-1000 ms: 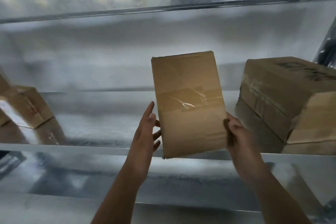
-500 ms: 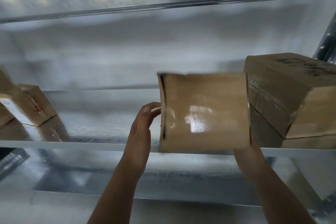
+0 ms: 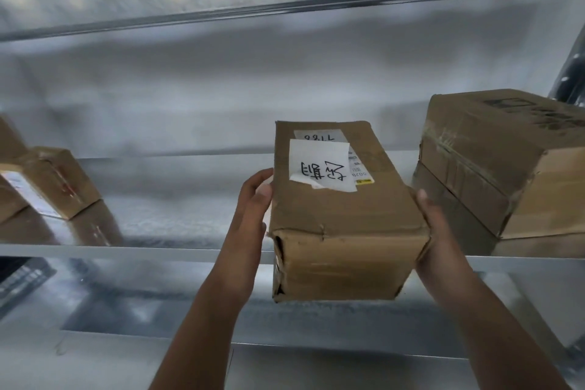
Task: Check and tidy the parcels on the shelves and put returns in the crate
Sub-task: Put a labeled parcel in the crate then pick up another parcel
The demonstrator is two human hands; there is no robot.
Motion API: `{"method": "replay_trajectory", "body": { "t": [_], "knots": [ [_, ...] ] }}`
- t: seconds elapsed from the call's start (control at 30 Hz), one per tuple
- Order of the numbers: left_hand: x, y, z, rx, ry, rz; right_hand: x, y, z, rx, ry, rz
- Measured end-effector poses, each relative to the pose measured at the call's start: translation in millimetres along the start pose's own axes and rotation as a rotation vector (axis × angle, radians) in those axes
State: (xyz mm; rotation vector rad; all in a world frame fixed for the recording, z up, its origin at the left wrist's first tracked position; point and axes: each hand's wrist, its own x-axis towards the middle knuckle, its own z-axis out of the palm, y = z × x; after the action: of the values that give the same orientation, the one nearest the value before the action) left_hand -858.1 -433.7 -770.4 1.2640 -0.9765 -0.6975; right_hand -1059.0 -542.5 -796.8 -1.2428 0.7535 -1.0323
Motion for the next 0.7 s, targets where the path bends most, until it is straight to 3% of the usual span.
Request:
{"method": "replay_trajectory", "body": {
  "t": [0.2,0.47,0.7],
  "knots": [
    [-2,5,-2,-0.009,-0.051,0.008,-1,-4,2,-0.061,-0.076,-0.048],
    [-4,-3,3,0.094,-0.222,0.059,-7,-8,13,-0.268,-0.014,-0.125],
    [-12,-9,13,0.018,-0.390,0.047,-13,-19,20,-0.419,0.213,-0.196]
  ]
}}
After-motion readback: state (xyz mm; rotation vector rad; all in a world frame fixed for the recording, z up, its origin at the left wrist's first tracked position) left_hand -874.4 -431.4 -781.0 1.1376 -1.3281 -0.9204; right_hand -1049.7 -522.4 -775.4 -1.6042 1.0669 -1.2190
